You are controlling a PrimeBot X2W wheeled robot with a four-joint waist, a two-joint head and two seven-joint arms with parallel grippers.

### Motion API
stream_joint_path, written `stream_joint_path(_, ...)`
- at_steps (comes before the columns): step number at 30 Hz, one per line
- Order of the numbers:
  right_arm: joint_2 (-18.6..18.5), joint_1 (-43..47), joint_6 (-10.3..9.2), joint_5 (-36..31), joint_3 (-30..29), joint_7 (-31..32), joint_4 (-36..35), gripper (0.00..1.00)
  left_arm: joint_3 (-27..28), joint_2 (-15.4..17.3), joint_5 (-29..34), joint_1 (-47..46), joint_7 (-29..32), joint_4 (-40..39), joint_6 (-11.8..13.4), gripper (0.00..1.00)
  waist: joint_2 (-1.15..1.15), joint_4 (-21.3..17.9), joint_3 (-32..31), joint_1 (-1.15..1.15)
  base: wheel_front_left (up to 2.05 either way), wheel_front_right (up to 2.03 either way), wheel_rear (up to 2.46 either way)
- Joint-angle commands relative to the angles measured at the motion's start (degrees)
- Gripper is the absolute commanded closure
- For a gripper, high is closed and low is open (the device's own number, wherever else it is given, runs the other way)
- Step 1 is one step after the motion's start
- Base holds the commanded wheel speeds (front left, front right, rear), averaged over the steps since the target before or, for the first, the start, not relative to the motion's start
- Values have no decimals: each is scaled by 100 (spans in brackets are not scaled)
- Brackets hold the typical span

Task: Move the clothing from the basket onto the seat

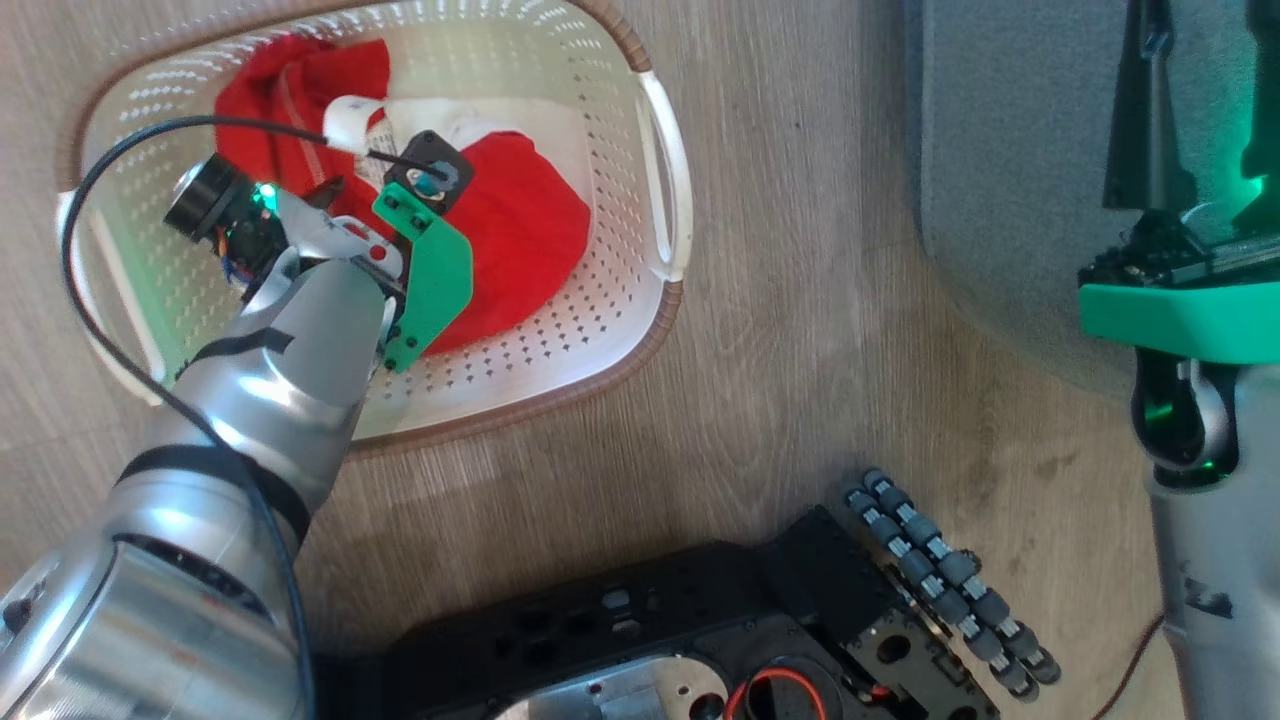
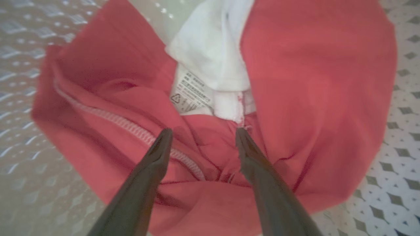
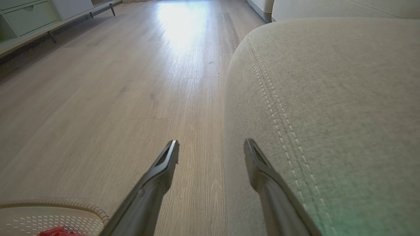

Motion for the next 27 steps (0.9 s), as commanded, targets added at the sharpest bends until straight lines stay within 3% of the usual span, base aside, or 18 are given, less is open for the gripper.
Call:
stream_joint_path(1,41,172,0,77,97,-2,-68,0,-14,102,54,18,79,-44,-55,0,0,-34,79,0,0,0,0)
stream_joint_path(8,56,168,0,70,103,-2,-82,0,-413,55,244,-65,455,-39,-479,0,0,-18,229,0,0,0,0)
stream_joint_path(20,116,254,0,53,186,-2,-168,0,-741,25,361,-141,844,-37,-583,0,0,-65,356,0,0,0,0)
stream_joint_path(27,188,242,0,58,268,-2,-211,0,-795,185,303,-172,1050,-37,-581,0,0,-181,462,0,0,0,0)
